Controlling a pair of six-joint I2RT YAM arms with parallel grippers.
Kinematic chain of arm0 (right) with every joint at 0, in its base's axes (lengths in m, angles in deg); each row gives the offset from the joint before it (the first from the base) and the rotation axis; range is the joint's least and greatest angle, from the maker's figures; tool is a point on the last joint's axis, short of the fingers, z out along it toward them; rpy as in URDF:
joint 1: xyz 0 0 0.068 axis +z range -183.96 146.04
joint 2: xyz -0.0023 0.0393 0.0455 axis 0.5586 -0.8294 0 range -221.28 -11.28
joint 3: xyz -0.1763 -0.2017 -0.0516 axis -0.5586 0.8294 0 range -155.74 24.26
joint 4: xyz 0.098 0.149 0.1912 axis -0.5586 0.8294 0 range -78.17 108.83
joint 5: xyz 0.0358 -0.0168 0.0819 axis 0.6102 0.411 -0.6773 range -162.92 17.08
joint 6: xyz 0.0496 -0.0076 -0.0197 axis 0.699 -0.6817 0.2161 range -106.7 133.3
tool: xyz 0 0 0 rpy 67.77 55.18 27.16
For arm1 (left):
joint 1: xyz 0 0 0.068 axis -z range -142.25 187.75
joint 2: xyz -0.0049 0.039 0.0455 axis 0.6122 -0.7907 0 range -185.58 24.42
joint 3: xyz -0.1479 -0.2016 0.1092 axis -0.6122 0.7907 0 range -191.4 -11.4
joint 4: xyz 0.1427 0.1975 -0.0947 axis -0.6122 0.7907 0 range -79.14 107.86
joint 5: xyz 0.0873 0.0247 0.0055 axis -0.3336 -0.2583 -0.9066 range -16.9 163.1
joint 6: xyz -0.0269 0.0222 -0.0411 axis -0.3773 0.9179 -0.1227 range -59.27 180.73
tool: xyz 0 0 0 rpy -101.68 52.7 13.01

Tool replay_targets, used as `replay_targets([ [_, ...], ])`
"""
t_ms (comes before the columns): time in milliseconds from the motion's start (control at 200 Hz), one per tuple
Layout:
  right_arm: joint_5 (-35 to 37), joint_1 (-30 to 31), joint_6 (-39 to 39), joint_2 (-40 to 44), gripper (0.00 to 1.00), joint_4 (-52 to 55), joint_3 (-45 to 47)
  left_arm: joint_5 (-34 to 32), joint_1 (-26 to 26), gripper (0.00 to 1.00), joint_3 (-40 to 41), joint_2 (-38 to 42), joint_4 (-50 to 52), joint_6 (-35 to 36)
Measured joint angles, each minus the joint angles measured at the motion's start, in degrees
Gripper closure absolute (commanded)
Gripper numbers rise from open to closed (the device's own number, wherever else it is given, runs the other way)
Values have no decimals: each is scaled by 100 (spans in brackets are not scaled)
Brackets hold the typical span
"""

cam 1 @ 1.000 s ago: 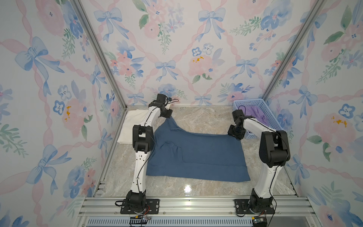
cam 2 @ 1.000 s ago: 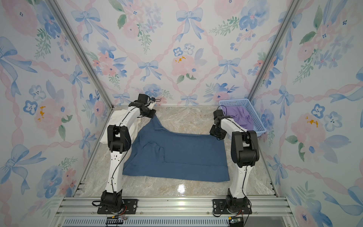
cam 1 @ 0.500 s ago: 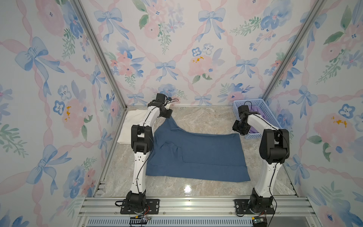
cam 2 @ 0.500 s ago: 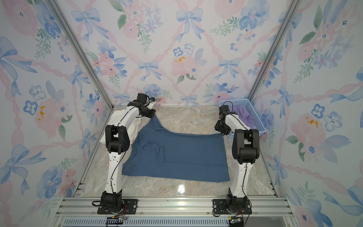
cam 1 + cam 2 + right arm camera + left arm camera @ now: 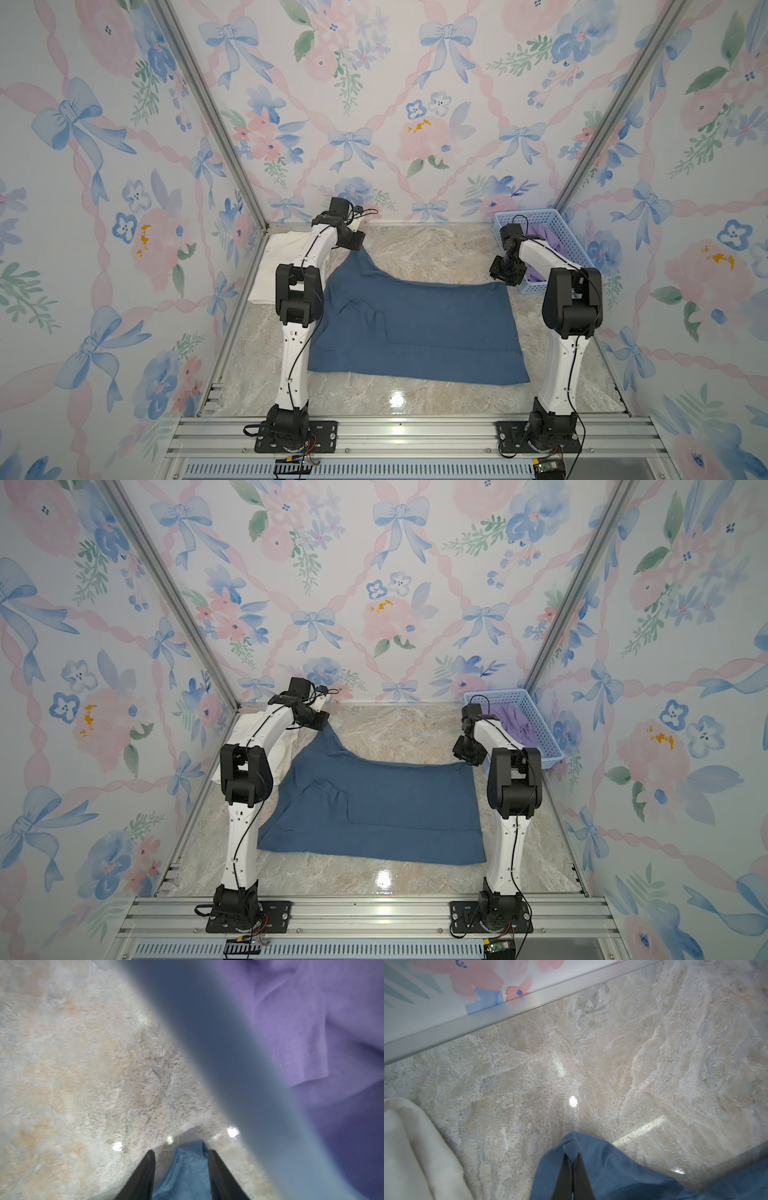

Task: Fold and stack t-shirts
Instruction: Fold the T-shirt.

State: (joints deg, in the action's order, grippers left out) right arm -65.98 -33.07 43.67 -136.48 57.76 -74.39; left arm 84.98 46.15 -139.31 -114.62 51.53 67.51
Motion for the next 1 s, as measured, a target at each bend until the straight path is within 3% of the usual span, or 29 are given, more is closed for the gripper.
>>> replay_targets([
  [365, 39, -9, 0, -55, 59, -7, -35, 44, -9, 100, 35, 273, -9, -2],
  [760, 136, -9, -107, -245, 71, -240, -181, 214, -96, 100, 192, 352, -37, -87],
  [935, 131, -15, -105, -271, 71, -308, -192, 254, -96, 100, 210, 426, -35, -109],
  [1000, 129, -15, -90, -304, 65, -299, -232, 258, -96, 100, 210, 476, -35, -111],
])
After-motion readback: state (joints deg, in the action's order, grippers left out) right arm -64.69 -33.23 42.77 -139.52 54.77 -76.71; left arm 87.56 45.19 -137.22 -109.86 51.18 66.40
